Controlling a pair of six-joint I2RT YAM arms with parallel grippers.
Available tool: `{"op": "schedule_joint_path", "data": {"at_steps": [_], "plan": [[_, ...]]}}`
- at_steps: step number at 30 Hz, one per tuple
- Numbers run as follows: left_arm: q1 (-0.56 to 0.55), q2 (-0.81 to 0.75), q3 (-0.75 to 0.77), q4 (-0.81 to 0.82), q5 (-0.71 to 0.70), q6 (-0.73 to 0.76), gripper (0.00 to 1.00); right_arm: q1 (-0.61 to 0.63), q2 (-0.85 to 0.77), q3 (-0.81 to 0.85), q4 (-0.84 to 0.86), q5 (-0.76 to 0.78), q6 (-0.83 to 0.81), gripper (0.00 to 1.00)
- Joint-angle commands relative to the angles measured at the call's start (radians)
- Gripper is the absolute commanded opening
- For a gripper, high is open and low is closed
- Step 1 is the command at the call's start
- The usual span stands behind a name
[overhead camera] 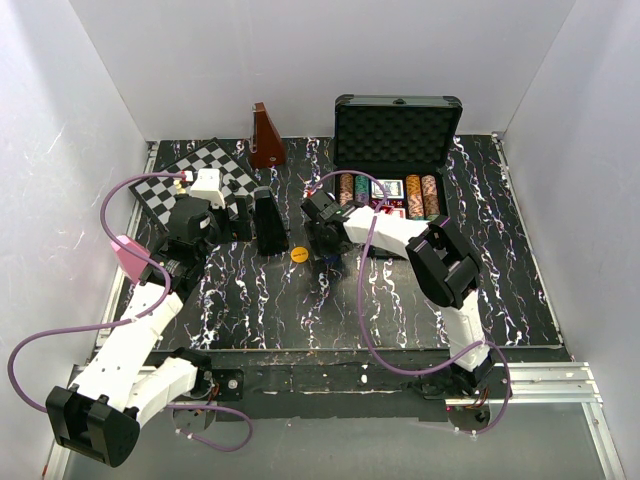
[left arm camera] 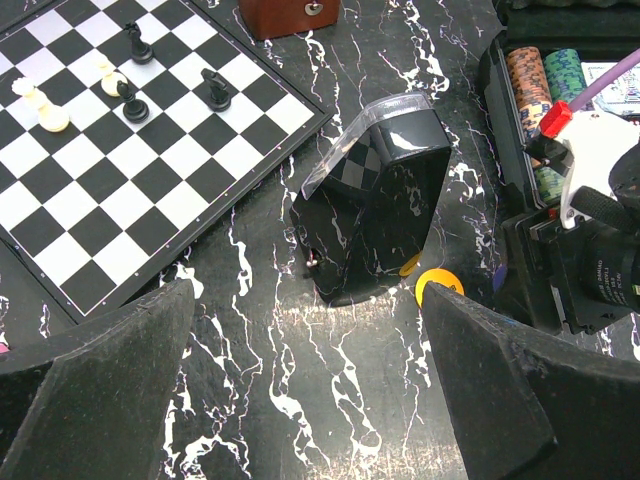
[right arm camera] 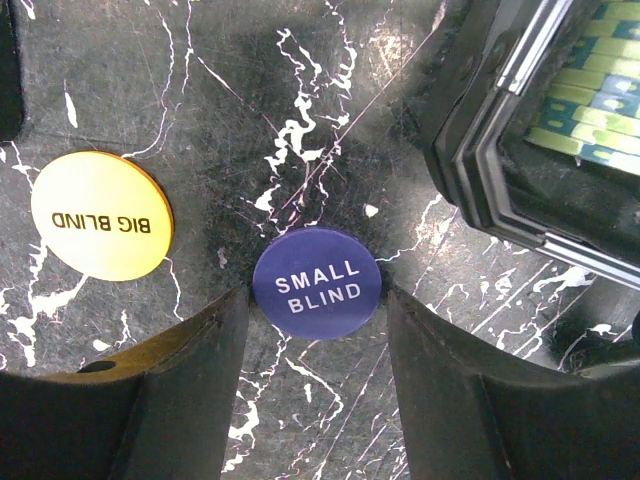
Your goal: Pack up texas hold em set
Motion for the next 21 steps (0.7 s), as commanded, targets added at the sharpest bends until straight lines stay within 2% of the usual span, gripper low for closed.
{"op": "schedule_joint_path", "data": {"at_steps": [1, 10, 17, 21], "plan": [[-0.002, -0.019, 0.000, 0.009, -0.004, 0.002, 0.98, -0.001, 0.023, 0.030, -0.029, 0.024, 0.017, 0.64], [-0.002, -0.022, 0.000, 0.007, -0.004, 0.000, 0.98, -0.001, 0.047, 0.042, -0.044, 0.027, 0.023, 0.59], [-0.003, -0.020, 0.002, 0.007, -0.006, 0.002, 0.98, -0.001, 0.040, 0.050, -0.049, 0.027, 0.022, 0.47], [-0.002, -0.022, 0.000, 0.007, -0.006, 0.000, 0.98, -0.001, 0.012, 0.052, -0.058, 0.020, 0.020, 0.44]]}}
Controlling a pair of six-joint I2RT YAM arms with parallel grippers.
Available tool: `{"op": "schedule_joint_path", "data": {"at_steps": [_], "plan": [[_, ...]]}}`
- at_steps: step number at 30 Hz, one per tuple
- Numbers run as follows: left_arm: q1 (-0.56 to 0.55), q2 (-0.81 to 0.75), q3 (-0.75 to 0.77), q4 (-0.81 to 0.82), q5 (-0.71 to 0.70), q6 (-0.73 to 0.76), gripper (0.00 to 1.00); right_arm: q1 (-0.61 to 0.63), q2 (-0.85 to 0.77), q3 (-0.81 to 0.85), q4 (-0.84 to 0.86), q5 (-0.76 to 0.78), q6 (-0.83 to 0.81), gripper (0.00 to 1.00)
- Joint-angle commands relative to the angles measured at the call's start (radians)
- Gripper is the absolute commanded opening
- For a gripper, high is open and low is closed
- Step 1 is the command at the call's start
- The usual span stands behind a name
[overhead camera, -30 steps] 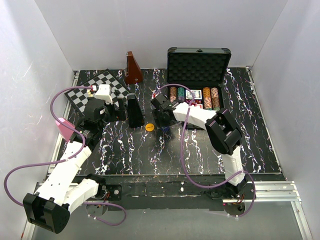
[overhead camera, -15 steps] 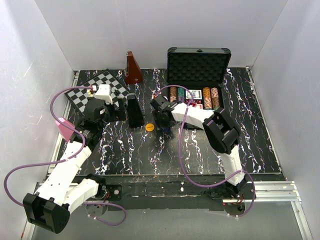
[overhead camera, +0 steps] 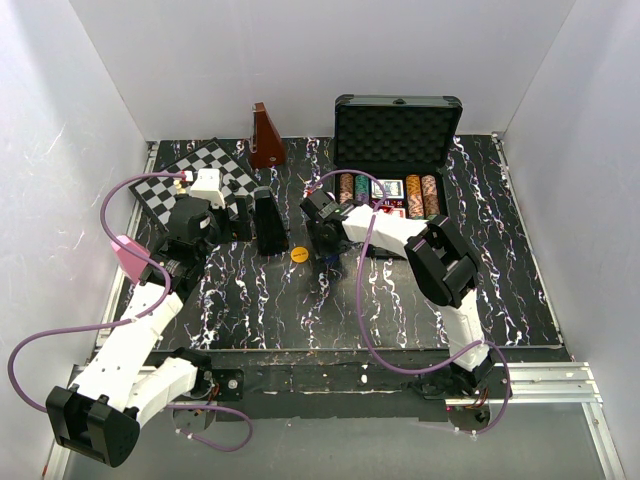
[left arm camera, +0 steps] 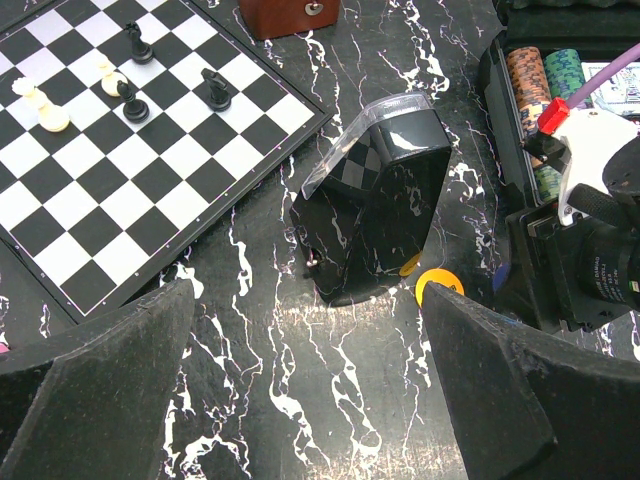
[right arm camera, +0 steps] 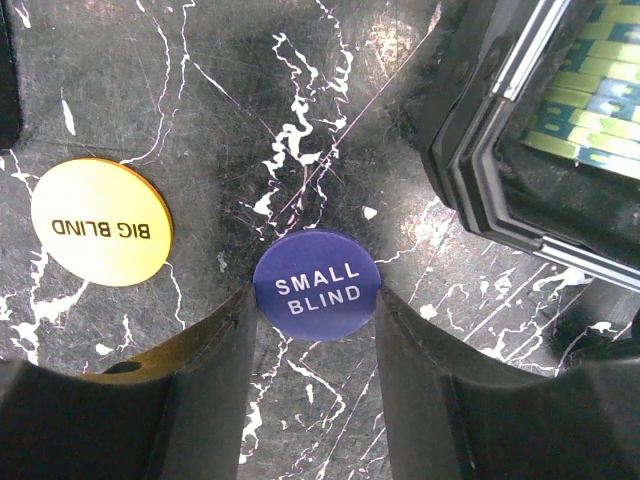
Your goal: Pack up texas hold em set
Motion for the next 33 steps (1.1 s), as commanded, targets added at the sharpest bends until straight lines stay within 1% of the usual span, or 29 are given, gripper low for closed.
{"op": "schedule_joint_path", "data": {"at_steps": [1, 13, 18, 20, 26, 28, 33], "plan": [[-0.002, -0.023, 0.002, 0.007, -0.005, 0.002, 0.98, -0.001, -0.012, 0.028, -0.035, 0.009, 0.005, 0.44], [-0.002, -0.023, 0.002, 0.007, -0.005, 0.000, 0.98, 0.003, -0.121, 0.029, -0.059, -0.023, 0.003, 0.43], [-0.003, -0.022, 0.002, 0.009, -0.001, 0.000, 0.98, 0.002, -0.143, 0.023, -0.059, -0.028, -0.009, 0.43], [-0.002, -0.020, 0.002, 0.009, 0.001, 0.000, 0.98, 0.002, -0.129, 0.029, -0.059, -0.031, -0.009, 0.47], [-0.002, -0.017, 0.002, 0.009, 0.002, 0.000, 0.98, 0.002, -0.072, 0.051, -0.048, -0.014, -0.014, 0.65], [-0.002, -0.017, 0.002, 0.009, 0.002, 0.000, 0.98, 0.003, -0.057, 0.062, -0.050, -0.006, -0.017, 0.67], [-0.002, -0.017, 0.002, 0.009, 0.002, 0.000, 0.98, 0.002, -0.017, 0.083, -0.064, 0.009, -0.011, 0.67]]}}
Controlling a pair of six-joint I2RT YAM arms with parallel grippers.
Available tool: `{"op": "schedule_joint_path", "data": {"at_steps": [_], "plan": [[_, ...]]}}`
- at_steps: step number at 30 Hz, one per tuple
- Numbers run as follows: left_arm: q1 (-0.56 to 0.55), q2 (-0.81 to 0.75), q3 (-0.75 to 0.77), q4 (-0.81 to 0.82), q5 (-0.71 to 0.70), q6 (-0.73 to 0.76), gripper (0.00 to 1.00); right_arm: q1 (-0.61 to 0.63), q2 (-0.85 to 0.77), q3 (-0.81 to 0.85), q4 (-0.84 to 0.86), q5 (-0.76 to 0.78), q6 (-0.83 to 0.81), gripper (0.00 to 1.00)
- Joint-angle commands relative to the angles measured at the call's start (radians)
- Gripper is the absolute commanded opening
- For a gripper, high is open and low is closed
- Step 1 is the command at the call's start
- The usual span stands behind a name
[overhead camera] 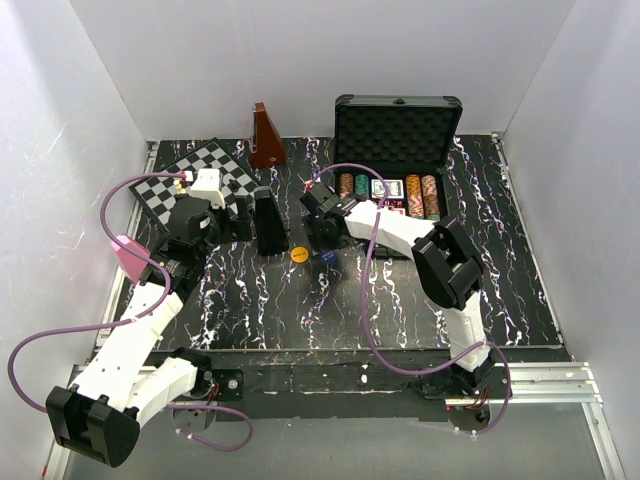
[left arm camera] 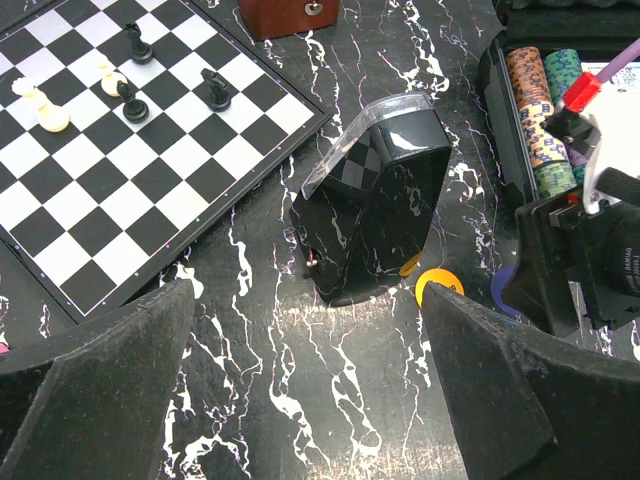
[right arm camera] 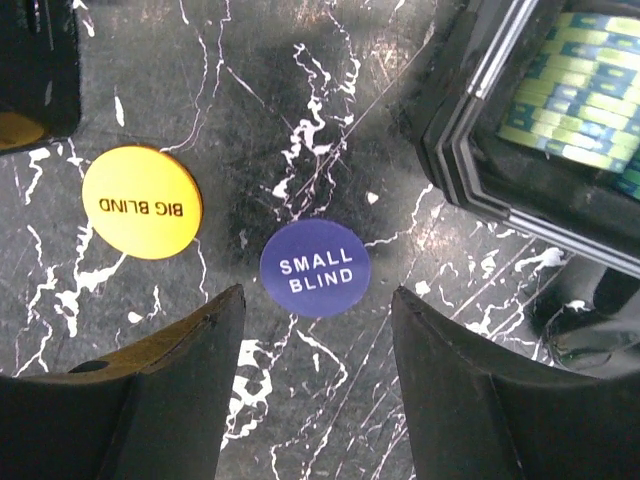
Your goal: Pack up texas hold em set
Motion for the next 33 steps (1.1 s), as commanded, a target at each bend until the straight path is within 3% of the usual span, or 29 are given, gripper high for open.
{"op": "schedule_joint_path", "data": {"at_steps": [1, 33], "plan": [[-0.002, -0.017, 0.002, 0.009, 0.002, -0.001, 0.98, 0.003, 0.042, 0.055, -0.021, 0.038, 0.006, 0.67], [-0.002, -0.024, 0.002, 0.007, -0.005, 0.000, 0.98, 0.022, 0.138, 0.112, -0.087, 0.068, 0.035, 0.65]]}}
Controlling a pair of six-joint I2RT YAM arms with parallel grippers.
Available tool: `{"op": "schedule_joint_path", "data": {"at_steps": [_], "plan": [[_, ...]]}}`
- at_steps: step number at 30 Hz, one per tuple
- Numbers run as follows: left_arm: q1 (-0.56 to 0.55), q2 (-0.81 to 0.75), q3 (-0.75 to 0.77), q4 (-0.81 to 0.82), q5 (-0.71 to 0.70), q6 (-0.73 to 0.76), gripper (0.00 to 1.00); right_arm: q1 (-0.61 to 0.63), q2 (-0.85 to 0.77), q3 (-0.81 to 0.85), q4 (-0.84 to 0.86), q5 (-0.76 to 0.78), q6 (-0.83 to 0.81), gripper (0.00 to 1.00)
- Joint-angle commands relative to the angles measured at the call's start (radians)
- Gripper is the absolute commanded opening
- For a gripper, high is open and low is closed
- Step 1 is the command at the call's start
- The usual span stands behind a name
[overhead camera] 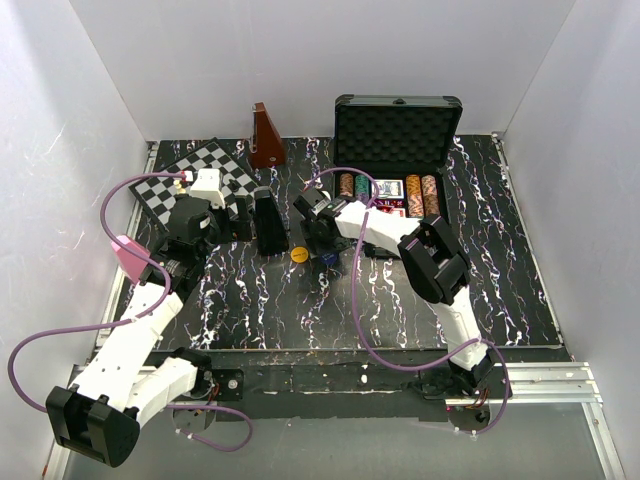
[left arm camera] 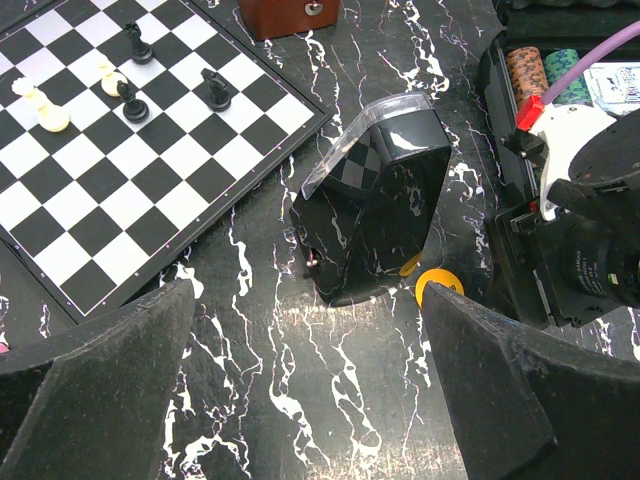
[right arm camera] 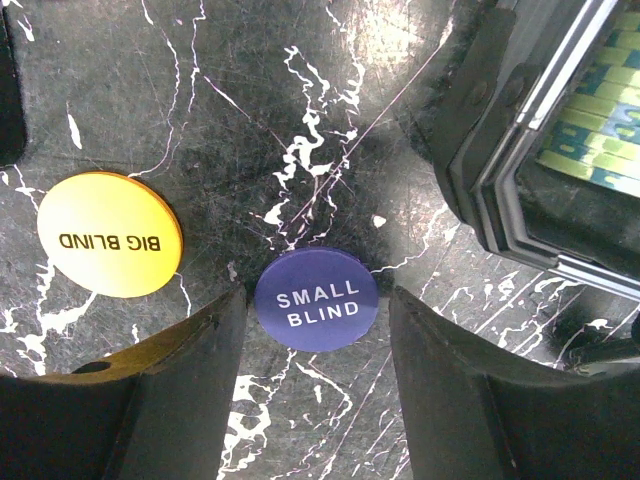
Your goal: Pack up texas hold em set
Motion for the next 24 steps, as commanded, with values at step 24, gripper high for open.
{"op": "schedule_joint_path", "data": {"at_steps": [24], "plan": [[-0.002, -0.032, 0.002, 0.006, -0.007, 0.001, 0.98, -0.028, -0.038, -0.060, -0.004, -0.035, 0.068, 0.47]]}}
